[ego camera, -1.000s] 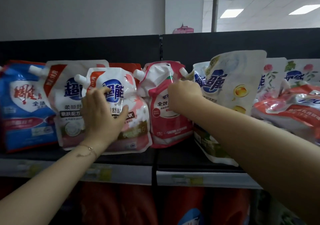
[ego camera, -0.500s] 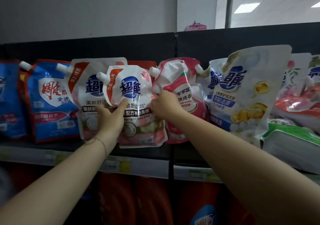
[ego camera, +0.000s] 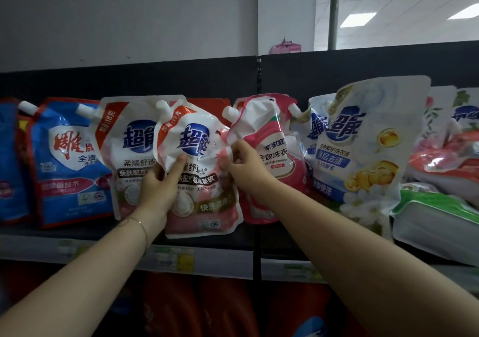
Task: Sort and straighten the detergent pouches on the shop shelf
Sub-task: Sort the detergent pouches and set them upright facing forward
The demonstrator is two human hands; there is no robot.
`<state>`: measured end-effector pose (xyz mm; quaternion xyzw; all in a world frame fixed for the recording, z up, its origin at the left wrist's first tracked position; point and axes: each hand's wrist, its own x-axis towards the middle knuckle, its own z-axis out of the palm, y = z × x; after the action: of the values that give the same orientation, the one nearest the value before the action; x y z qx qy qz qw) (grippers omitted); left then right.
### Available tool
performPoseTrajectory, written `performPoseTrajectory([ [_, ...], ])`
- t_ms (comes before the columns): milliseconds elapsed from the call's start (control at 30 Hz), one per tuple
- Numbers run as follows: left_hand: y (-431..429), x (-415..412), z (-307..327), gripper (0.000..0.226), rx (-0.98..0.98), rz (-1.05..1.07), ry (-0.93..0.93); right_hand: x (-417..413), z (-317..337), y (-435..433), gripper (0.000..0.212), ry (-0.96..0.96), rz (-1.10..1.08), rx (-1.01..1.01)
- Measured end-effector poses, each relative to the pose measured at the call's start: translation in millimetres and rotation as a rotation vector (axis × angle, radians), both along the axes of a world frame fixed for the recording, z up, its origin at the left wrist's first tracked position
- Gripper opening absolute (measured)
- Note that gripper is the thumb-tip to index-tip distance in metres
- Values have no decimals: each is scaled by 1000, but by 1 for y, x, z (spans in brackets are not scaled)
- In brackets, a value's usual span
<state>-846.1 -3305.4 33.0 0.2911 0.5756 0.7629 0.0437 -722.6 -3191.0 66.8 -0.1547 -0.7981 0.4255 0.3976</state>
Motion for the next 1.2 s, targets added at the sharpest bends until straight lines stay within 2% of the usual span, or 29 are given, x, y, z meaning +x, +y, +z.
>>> performPoseTrajectory([
  [200, -16, -5, -2, 25, 163, 117, -3, -11, 0, -13, 15, 86, 70, 150],
  [367, -18, -13, -5, 52, 172, 196, 55, -11, 4, -5, 12, 148, 28, 155],
  [467, -12, -9, -3, 43, 156, 219, 90, -3, 3, 5, 19, 93, -25, 155],
  [567, -9, -4, -2, 50, 64, 373, 254, 11, 11, 10, 26, 8, -98, 316],
  [700, -16, -12, 0, 68, 20, 607, 489, 37, 26, 18, 17, 12, -281, 478],
  [767, -19, -10, 3, 65, 13, 711, 630, 47, 30, 26, 12, -18, -343, 505],
  [833, -21, -2, 5, 48, -28, 754, 752, 53, 28, 32, 12, -92, -377, 512],
  [967, -18, 23, 2, 19, -129, 689, 1023, 58, 15, 34, 12, -195, -448, 561],
  [1100, -8, 47, -5, 15, -229, 424, 1261, 66, 8, 25, 15, -247, -412, 567],
  [1200, 2, 63, -7, 13, -336, 297, 1307, 75, 5, 19, 17, -302, -452, 593],
])
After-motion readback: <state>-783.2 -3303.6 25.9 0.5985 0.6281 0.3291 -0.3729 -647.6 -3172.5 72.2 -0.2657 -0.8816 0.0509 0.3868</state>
